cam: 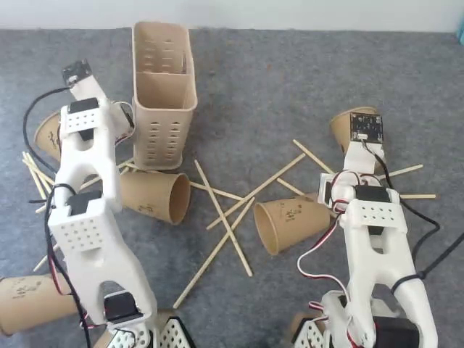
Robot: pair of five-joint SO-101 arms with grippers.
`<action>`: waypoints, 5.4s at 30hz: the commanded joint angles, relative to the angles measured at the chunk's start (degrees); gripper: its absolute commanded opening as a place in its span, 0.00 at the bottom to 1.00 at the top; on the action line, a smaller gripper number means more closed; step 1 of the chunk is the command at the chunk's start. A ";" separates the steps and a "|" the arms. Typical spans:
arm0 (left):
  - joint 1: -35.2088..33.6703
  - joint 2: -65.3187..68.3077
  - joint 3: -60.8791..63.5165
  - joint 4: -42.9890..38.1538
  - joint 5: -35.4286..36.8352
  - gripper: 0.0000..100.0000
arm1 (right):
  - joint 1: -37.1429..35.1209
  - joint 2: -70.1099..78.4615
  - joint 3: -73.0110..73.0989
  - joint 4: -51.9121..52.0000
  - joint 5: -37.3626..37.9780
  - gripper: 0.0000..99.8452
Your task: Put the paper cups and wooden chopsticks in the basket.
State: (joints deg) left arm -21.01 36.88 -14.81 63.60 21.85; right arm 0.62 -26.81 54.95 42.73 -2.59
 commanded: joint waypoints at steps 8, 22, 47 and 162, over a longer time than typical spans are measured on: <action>-0.88 0.26 -18.77 15.03 4.04 0.09 | 0.40 0.22 -0.35 -0.48 0.97 0.01; -0.97 0.26 -52.53 37.10 3.78 0.12 | -1.98 0.22 0.62 -1.10 3.69 0.01; 8.44 -7.65 -57.89 37.01 -8.79 0.24 | -2.07 0.31 0.70 -1.10 3.87 0.01; 8.88 -41.49 -27.21 36.92 12.48 0.22 | -1.98 -0.48 0.00 0.66 5.01 0.01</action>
State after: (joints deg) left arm -9.14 0.92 -46.29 99.03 38.90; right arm -0.88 -26.64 57.14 41.58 2.59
